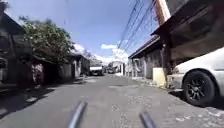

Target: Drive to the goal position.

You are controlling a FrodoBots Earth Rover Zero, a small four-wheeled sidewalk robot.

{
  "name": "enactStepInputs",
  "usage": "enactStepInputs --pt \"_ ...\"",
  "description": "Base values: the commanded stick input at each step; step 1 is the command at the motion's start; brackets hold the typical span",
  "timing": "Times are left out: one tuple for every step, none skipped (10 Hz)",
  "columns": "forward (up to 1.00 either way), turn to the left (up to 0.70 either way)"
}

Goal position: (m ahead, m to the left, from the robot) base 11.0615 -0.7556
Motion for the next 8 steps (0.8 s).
enactStepInputs --pt "1.0 -0.02" --pt "1.0 -0.18" --pt "1.0 -0.39" --pt "1.0 -0.4" --pt "1.0 -0.4" --pt "1.0 -0.4" --pt "1.0 -0.4" --pt "1.0 -0.04"
